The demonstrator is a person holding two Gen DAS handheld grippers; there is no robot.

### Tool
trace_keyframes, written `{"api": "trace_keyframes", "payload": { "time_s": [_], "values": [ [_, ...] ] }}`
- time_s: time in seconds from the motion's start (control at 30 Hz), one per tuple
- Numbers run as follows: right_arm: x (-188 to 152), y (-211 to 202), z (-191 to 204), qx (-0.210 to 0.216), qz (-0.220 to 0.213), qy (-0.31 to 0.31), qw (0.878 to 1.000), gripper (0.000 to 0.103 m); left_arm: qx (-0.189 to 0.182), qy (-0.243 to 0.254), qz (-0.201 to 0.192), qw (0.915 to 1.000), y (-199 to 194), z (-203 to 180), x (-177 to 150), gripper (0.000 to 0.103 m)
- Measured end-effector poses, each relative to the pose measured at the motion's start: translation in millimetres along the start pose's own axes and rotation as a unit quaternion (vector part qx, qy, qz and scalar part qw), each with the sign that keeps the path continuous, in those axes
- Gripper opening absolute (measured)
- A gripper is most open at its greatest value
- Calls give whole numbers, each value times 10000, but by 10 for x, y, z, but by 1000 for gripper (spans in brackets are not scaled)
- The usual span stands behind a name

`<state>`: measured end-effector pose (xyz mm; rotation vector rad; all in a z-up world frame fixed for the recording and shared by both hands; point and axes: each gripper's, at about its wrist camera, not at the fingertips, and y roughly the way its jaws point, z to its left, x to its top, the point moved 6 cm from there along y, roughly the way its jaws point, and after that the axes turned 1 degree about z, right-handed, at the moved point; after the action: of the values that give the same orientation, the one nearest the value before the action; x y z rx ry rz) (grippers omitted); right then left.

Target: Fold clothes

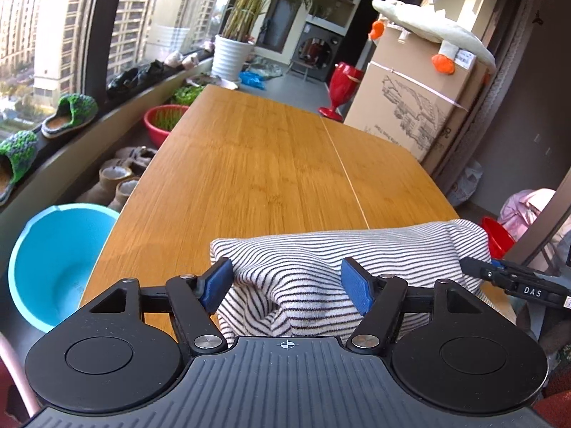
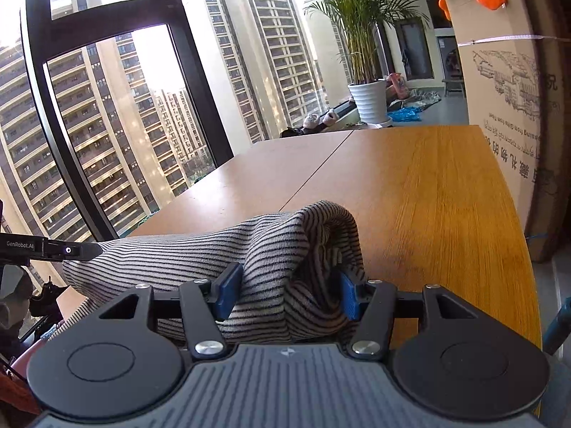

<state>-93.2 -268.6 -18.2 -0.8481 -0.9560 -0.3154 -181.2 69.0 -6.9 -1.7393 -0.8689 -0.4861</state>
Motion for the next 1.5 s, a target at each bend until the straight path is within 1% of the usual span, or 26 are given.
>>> {"api": "trace_keyframes", "payload": {
  "time_s": [0.03, 0.17, 0.3, 0.4, 0.5, 0.6, 0.63, 0.73, 0.8, 0.87, 0.93, 1.0, 1.03, 1.07, 1.1, 1.13, 1.17, 1.2, 1.23, 1.27, 1.33, 1.4, 1.43, 1.5],
  "values": [
    [-12, -11, -12, 35, 14, 7, 10000, 59, -49, -81, 69, 9999, 21, 6, -42, 73],
    [-41, 25, -92, 128, -29, 192, 9997, 59, -135, -58, 68, 9999, 33, -2, -83, 75],
    [-22, 9, -78, 155, -29, 303, 9994, 60, -300, -22, 181, 9994, 227, -15, 50, 79],
    [44, 90, -111, 150, -41, 245, 9996, 60, -317, 199, 199, 9991, 505, -104, 240, 80],
    [189, 233, -177, -22, -120, 136, 9998, 60, -167, 487, 105, 9986, 827, -230, 499, 79],
    [311, 375, -345, -228, -175, 289, 9992, 62, -13, 826, -53, 9966, 1113, -340, 700, 79],
    [346, 411, -405, -290, -183, 346, 9988, 64, 9, 900, -117, 9959, 1198, -362, 751, 79],
    [421, 484, -550, -429, -168, 477, 9978, 71, -62, 865, -236, 9960, 1374, -376, 831, 80],
    [441, 516, -578, -483, -149, 469, 9976, 73, -137, 831, -348, 9958, 1426, -364, 824, 81],
    [440, 519, -554, -571, -157, 381, 9975, 74, -217, 701, -367, 9966, 1422, -325, 809, 83],
    [424, 475, -491, -690, -206, 242, 9971, 74, -215, 678, -389, 9967, 1407, -319, 799, 84],
    [419, 415, -427, -844, -265, 67, 9961, 75, -138, 728, -414, 9964, 1395, -341, 789, 85],
    [424, 377, -392, -951, -305, -33, 9950, 78, -104, 750, -426, 9962, 1392, -351, 787, 86],
    [448, 324, -343, -1082, -390, -157, 9932, 79, -82, 754, -432, 9962, 1391, -353, 790, 86],
    [493, 260, -280, -1186, -526, -307, 9911, 81, -80, 740, -427, 9963, 1395, -349, 793, 87],
    [546, 198, -218, -1244, -676, -452, 9889, 88, -85, 719, -418, 9965, 1400, -344, 796, 87],
    [612, 140, -156, -1224, -851, -588, 9871, 93, -89, 704, -415, 9966, 1401, -339, 797, 88],
    [675, 88, -93, -1177, -1016, -713, 9853, 103, -94, 691, -413, 9967, 1400, -333, 797, 88],
    [727, 63, -31, -1071, -1126, -803, 9846, 103, -98, 678, -412, 9968, 1399, -328, 797, 88],
    [760, 73, 20, -928, -1143, -846, 9855, 103, -102, 665, -410, 9969, 1398, -323, 796, 88],
    [752, 195, 44, -580, -988, -691, 9910, 103, -107, 647, -409, 9970, 1394, -315, 796, 89],
    [664, 383, -7, -285, -720, -286, 9966, 103, -105, 640, -408, 9971, 1390, -310, 795, 89],
    [602, 476, -59, -298, -634, -98, 9975, 103, -108, 633, -406, 9971, 1390, -308, 795, 89],
    [532, 562, -111, -455, -628, -27, 9970, 103, -132, 609, -395, 9973, 1392, -302, 798, 90]
  ]
}}
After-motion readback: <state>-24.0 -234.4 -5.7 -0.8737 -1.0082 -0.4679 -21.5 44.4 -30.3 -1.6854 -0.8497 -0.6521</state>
